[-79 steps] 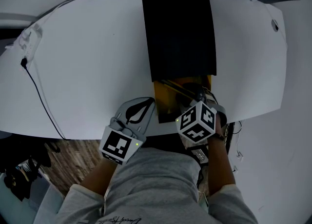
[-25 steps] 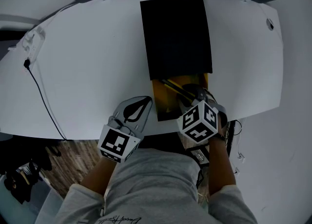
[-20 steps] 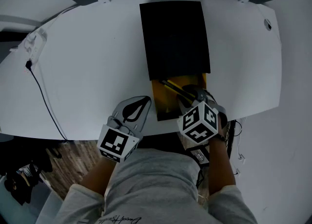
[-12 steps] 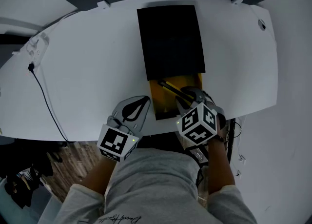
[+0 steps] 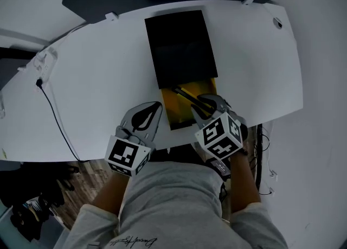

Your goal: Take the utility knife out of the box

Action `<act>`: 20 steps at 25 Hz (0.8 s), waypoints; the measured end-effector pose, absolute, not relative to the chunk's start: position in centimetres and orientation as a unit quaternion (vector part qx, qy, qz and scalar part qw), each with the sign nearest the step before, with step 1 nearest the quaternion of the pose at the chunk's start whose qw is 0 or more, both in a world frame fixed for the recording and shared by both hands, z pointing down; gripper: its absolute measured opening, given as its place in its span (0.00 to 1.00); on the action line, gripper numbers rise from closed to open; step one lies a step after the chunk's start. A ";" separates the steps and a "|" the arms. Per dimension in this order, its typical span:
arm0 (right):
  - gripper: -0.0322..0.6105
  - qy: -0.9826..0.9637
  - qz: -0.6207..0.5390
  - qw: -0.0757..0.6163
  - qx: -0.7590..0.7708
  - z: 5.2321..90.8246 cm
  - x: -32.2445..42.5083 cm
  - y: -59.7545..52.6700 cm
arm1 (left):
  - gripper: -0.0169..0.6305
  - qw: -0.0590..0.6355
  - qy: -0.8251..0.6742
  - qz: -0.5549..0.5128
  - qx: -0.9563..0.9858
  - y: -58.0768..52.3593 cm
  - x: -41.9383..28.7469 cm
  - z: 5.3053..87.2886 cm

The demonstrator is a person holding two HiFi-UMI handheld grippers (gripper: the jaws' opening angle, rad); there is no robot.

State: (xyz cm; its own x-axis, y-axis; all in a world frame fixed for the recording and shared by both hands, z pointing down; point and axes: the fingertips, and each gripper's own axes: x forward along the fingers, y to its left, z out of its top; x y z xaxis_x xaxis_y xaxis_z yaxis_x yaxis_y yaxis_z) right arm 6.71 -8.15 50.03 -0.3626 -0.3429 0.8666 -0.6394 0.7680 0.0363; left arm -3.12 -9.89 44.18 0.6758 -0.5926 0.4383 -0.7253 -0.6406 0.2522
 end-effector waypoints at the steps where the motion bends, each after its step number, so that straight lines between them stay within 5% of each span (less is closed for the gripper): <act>1: 0.25 -0.812 0.157 0.470 0.308 49.6 6.8 -8.1 | 0.03 0.204 -0.370 0.156 0.893 -10.0 -3.0 43.7; 20: 0.26 -0.834 0.172 0.339 0.400 40.9 8.2 -7.6 | 0.03 0.149 -0.369 0.134 0.907 -9.4 -2.3 37.2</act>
State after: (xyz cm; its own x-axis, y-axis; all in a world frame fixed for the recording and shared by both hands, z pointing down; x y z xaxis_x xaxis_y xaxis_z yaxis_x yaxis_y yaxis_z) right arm 8.24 -7.61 40.89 -0.4512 -0.5501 0.7028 -0.7836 0.6211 -0.0169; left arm -2.26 -9.39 37.24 0.6911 -0.6307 0.3530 -0.7104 -0.6827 0.1708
